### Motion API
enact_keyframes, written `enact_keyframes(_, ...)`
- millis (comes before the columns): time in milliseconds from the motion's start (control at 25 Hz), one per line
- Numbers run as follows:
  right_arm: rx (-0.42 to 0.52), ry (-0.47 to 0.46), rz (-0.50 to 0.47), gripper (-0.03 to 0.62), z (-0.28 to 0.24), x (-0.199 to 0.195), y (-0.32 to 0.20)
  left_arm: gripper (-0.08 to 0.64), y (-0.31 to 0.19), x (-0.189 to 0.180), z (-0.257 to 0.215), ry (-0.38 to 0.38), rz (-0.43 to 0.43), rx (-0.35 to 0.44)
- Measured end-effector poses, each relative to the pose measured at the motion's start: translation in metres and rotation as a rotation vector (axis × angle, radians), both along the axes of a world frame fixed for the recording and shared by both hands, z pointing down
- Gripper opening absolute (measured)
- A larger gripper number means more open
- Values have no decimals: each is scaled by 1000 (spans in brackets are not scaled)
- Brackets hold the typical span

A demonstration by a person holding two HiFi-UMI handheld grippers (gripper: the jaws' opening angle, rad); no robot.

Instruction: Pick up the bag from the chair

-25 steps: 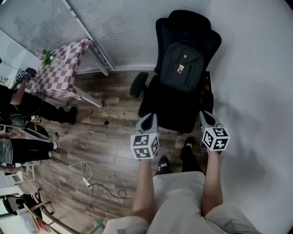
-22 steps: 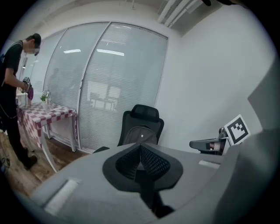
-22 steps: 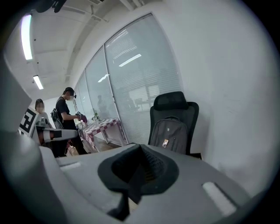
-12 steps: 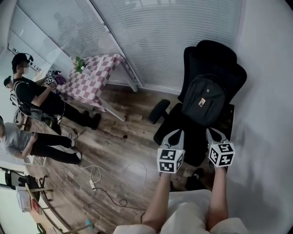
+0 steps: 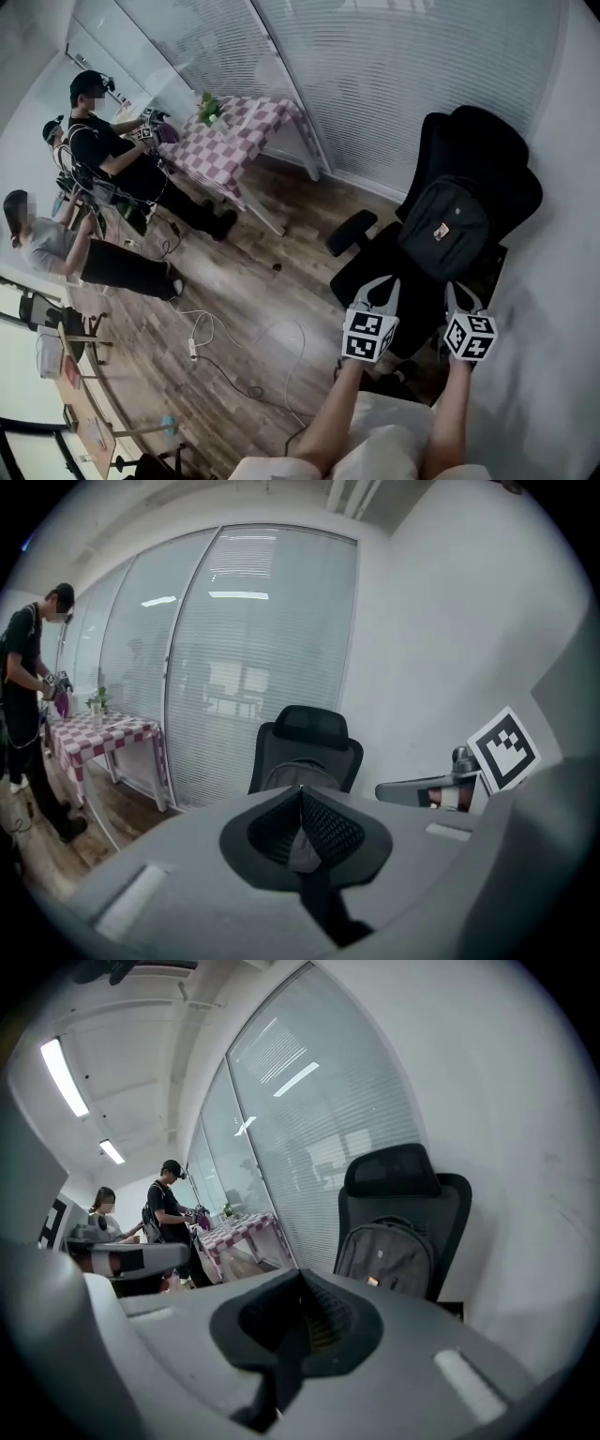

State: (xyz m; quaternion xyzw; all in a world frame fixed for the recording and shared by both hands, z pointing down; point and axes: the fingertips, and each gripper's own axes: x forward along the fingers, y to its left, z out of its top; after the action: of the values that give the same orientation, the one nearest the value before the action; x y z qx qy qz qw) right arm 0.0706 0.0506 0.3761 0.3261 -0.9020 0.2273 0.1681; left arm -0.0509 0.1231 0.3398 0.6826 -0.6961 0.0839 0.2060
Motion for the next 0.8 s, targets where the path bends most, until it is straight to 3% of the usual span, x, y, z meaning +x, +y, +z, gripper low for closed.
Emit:
enact_keyframes(360,-86,12,37,1,53,-2,-32,9,-16,-33,56,63,-59,-62)
enact_keyframes(520,-118,-21,27,1,54,-42,-43,8,-38,-61,69,84,-37,-84)
enact_keyframes(680,-146,9,51,0,64,-79,-70,9,-76,-92,88,113,20,-100)
enact_keyframes(800,-176,-28,108,0,65,-117,-101,8,-110,-135,95,63,34,-84)
